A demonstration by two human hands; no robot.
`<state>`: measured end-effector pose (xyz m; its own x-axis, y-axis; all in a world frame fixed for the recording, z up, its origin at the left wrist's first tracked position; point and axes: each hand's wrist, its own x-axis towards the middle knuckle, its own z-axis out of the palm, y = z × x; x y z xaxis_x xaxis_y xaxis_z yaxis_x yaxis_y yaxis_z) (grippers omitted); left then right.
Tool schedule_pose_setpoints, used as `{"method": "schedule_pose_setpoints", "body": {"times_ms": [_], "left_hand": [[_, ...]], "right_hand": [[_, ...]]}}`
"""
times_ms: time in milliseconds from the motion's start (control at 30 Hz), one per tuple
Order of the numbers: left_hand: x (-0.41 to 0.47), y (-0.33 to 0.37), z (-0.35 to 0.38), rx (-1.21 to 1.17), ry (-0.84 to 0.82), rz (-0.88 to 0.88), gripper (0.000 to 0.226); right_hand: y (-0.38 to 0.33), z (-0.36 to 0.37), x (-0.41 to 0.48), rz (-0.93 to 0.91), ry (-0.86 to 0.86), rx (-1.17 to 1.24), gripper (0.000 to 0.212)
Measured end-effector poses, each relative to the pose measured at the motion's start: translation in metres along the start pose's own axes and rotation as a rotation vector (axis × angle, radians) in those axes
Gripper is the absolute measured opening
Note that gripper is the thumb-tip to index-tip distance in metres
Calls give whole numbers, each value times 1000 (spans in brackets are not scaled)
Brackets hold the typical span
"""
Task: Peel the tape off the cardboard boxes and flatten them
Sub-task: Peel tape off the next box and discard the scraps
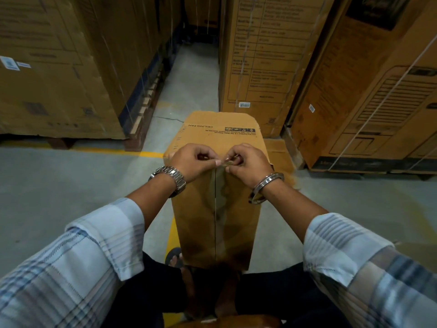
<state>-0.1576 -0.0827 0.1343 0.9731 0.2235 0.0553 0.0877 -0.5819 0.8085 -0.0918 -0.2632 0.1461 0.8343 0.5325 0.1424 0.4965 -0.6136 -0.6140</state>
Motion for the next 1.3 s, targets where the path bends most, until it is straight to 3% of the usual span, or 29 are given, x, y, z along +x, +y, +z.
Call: {"method": "schedule_pose_setpoints", "body": {"times_ms": [167, 300, 600, 700, 833, 1000, 1133, 1300], "left_hand": [[-2, 0, -9, -50, -134, 30, 10], [-6, -2, -21, -128, -256, 69, 8], [-12, -10, -33, -87, -328, 113, 13], [-13, -15, -33, -137, -224, 109, 12], [-13, -14, -29, -156, -156, 105, 9], [-16, -10, -25, -72, -170, 112, 22], [-17, -11, -21, 53, -12, 57, 35], [-16, -7, -12, 170, 101, 7, 21]], "right_hand": [[6, -3, 1, 25, 18, 26, 21], [7, -5, 3, 46, 29, 25, 21], [3, -1, 1, 65, 36, 4, 18], [-2, 1, -1, 40, -42, 131, 18], [-8, 5, -7, -16, -121, 120, 41], [-10, 8, -9, 11, -33, 130, 11], [-12, 2, -12, 24, -146, 219, 21], [-10, -12, -23, 23, -238, 225, 21]]}}
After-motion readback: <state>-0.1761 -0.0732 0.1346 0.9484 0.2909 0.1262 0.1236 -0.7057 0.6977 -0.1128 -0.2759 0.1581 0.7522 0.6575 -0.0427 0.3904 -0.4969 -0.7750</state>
